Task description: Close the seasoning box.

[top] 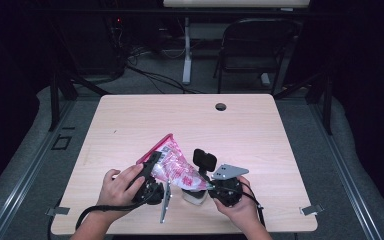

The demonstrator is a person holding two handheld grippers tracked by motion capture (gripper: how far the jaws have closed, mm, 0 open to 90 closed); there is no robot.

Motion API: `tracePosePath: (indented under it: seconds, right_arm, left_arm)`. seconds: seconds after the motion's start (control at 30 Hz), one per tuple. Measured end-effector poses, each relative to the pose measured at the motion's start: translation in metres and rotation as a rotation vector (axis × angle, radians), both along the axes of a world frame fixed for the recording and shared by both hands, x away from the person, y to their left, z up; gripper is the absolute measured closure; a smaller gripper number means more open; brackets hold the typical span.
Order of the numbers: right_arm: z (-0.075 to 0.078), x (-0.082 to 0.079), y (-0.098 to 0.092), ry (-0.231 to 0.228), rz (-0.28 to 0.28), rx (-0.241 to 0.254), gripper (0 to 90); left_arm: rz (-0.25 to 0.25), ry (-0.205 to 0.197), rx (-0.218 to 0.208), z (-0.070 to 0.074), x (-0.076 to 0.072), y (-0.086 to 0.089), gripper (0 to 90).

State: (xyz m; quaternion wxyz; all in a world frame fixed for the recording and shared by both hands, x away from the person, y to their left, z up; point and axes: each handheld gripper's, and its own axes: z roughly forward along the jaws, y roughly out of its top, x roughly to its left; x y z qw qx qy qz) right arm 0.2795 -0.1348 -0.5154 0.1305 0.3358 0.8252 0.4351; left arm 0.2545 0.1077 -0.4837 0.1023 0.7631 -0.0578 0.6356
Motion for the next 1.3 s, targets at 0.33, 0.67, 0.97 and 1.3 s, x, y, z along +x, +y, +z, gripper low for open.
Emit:
tracePosePath:
  seconds: [0.33, 0.67, 0.97, 1.3]
  right_arm:
    - [-0.0003, 0.0, 0.0001, -0.004, -0.007, 0.002, 89.0]
    - [-0.0006, 0.0001, 0.0006, -0.002, -0.008, 0.001, 89.0]
    - [-0.0004, 0.0003, 0.0009, -0.006, -0.011, 0.004, 89.0]
    - [0.0001, 0.0005, 0.0012, -0.004, -0.015, 0.015, 89.0]
  left_arm:
    - [-0.009, -0.01, -0.006, 0.0007, -0.0008, -0.0014, 69.1]
    - [-0.006, -0.004, -0.01, 0.0017, -0.0012, -0.002, 69.2]
    - [-0.012, -0.02, -0.006, 0.0037, -0.0008, -0.0028, 69.1]
    - [-0.002, -0.005, -0.008, 0.0046, -0.0011, -0.0025, 69.5]
